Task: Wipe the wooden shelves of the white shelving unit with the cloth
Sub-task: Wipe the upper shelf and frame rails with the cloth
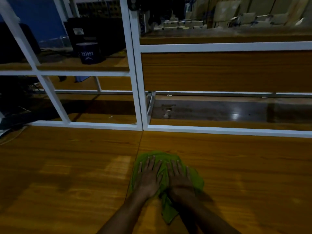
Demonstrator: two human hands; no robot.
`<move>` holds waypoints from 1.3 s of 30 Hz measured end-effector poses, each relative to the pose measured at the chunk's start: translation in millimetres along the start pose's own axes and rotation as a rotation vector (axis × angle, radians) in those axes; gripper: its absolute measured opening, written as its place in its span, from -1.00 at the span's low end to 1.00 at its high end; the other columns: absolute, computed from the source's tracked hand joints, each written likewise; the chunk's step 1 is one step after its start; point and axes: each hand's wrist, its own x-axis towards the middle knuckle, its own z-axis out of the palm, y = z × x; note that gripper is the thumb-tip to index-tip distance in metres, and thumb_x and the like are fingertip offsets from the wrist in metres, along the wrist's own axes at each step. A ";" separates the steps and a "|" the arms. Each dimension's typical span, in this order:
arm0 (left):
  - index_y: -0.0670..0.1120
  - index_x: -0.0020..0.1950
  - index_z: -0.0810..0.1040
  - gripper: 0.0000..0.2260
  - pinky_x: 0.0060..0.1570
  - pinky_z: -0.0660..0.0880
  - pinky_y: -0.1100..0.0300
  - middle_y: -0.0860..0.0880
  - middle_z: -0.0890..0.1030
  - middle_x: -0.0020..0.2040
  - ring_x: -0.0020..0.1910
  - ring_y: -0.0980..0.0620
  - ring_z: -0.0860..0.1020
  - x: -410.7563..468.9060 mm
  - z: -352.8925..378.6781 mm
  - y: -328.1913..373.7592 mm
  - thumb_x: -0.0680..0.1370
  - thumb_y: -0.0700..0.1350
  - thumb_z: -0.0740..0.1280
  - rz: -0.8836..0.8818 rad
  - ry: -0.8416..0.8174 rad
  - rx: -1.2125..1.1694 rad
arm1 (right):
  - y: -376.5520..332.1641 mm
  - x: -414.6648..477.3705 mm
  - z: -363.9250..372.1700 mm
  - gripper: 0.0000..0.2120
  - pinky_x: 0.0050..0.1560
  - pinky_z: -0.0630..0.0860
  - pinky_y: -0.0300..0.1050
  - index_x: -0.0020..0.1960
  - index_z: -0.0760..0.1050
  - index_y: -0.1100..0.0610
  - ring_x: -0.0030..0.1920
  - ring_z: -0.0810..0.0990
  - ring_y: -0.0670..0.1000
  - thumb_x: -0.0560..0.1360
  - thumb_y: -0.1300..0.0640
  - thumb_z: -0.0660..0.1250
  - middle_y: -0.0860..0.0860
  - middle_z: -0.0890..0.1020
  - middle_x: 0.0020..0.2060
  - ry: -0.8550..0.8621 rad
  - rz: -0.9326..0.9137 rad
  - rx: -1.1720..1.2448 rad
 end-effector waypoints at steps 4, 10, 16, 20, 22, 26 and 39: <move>0.05 0.61 0.02 -0.53 0.50 -0.23 0.06 -0.02 -0.04 0.62 0.59 -0.03 -0.13 42.9 -8.3 -14.0 0.69 0.05 -0.03 0.051 0.065 -0.070 | -11.6 47.2 -29.2 -0.24 0.51 -0.37 0.10 0.59 -0.25 0.16 0.55 -0.35 0.08 0.63 -0.17 0.07 0.08 -0.26 0.57 -0.048 -0.036 0.019; -0.09 0.49 0.37 -0.56 0.51 0.09 0.15 -0.08 0.34 0.52 0.51 -0.03 0.24 114.2 -16.0 -35.0 0.60 -0.12 0.12 0.070 0.179 -0.175 | -27.5 111.1 -42.4 -0.52 0.53 0.13 -0.05 0.52 0.26 0.24 0.54 0.21 0.11 0.61 0.28 0.15 0.15 0.25 0.54 0.196 0.021 0.293; -0.16 0.41 0.43 -0.65 0.49 0.18 0.04 -0.15 0.40 0.45 0.46 -0.09 0.31 164.6 -23.4 -46.0 0.61 -0.23 0.18 0.028 0.289 -0.236 | -41.8 172.7 -45.0 -0.70 0.22 0.48 0.07 0.17 0.59 0.22 0.19 0.56 0.23 0.45 0.27 0.36 0.19 0.61 0.15 0.326 -0.047 0.152; -0.13 0.34 0.50 -0.67 0.34 0.41 0.08 -0.15 0.52 0.32 0.32 -0.12 0.48 185.6 -24.7 -54.8 0.59 -0.14 0.23 0.020 0.450 -0.294 | -41.5 206.8 -39.2 -0.77 0.18 0.46 -0.07 0.15 0.61 0.25 0.11 0.60 0.17 0.51 0.22 0.38 0.17 0.63 0.07 0.416 0.060 0.470; -0.10 0.32 0.51 -0.67 0.30 0.37 0.14 -0.13 0.49 0.31 0.32 -0.09 0.43 186.3 -29.5 -56.5 0.57 -0.10 0.26 0.011 0.516 -0.361 | -48.0 216.1 -45.6 -0.83 0.11 0.42 -0.12 0.08 0.63 0.23 0.06 0.60 0.14 0.57 0.23 0.30 0.14 0.65 0.01 0.509 0.218 0.812; -0.01 0.21 0.51 -0.66 0.11 0.47 0.09 -0.05 0.44 0.19 0.19 -0.03 0.38 178.5 -34.2 -61.0 0.45 -0.04 0.42 -0.215 0.642 -0.410 | -74.4 238.1 -68.4 -0.81 0.02 0.48 -0.04 -0.01 0.64 0.12 -0.02 0.60 0.22 0.59 0.22 0.24 0.12 0.68 -0.07 0.681 0.586 1.224; -0.05 -0.28 0.58 -0.75 -0.31 0.47 0.25 0.02 0.61 -0.31 -0.27 0.06 0.58 191.7 -105.7 -78.7 0.54 -0.30 0.28 -0.432 0.507 -0.971 | -122.1 241.1 -115.0 -0.67 0.27 0.41 -0.08 0.42 0.43 0.06 0.16 0.45 -0.08 0.67 0.14 0.16 -0.09 0.50 0.17 0.515 0.261 1.417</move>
